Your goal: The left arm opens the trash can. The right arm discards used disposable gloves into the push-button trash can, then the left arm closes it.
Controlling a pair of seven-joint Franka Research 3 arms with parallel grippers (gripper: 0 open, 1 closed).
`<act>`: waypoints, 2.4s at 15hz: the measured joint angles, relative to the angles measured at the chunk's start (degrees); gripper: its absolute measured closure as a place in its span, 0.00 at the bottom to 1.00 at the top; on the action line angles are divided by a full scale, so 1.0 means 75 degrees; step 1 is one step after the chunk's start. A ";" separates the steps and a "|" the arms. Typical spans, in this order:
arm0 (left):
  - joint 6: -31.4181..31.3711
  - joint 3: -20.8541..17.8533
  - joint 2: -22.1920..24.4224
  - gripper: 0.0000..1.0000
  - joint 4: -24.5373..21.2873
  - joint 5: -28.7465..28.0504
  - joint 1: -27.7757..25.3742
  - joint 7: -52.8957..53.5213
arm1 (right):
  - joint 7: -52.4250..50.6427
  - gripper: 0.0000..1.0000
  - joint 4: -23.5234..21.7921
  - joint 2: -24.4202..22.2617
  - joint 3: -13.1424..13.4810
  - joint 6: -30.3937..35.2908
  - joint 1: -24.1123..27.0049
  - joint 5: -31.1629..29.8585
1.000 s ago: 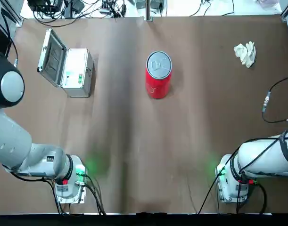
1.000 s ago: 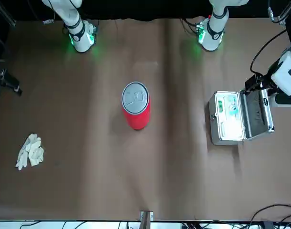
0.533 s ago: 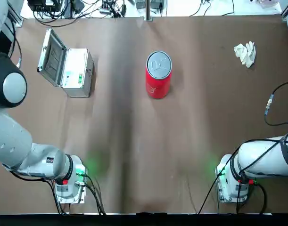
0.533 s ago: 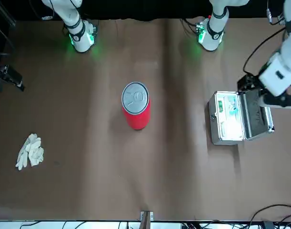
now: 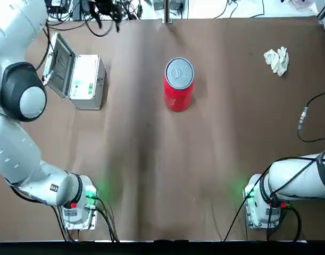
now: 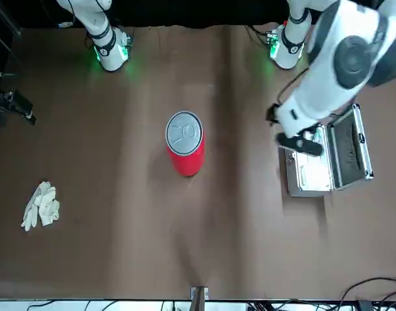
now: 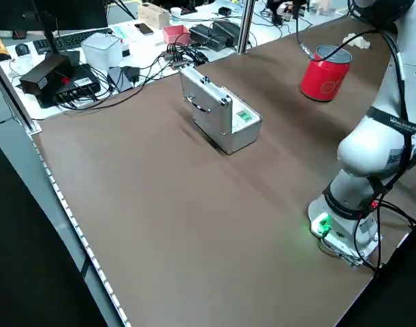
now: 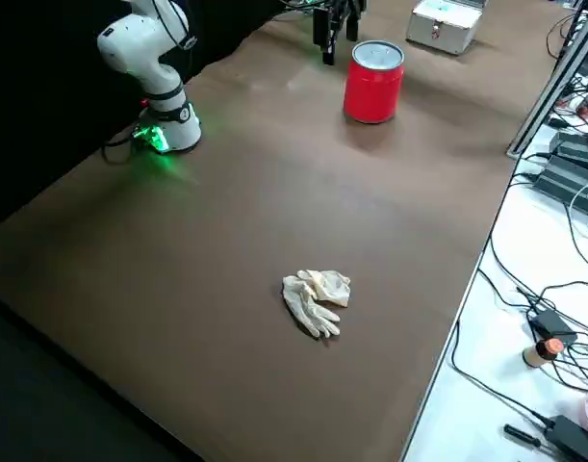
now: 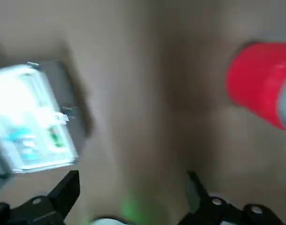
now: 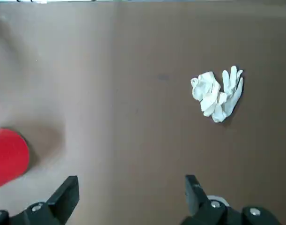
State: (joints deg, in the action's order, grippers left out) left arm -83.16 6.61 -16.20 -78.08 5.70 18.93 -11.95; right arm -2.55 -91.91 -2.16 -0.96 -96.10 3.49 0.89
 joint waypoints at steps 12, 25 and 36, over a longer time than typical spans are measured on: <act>-0.1874 0.0078 -0.0720 0.92 0.0055 0.2104 0.1975 -0.3560 | -0.0614 0.00 -0.0130 0.2881 0.0145 -0.3397 0.1583 -0.0281; -0.5043 0.0064 -0.2011 0.99 0.0067 0.1233 0.3196 -0.5543 | -0.1663 0.00 0.0313 0.5625 0.0150 -0.5008 0.2232 -0.0285; -0.6004 0.0038 -0.2587 0.99 0.0128 0.0357 0.3615 -0.5574 | -0.0987 0.00 0.0406 0.6516 0.0172 -0.5712 0.2773 -0.0277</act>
State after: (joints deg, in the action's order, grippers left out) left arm -128.19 6.89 -35.60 -77.12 8.38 46.04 -53.76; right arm -9.95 -88.86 46.71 0.33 -138.95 24.29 -1.19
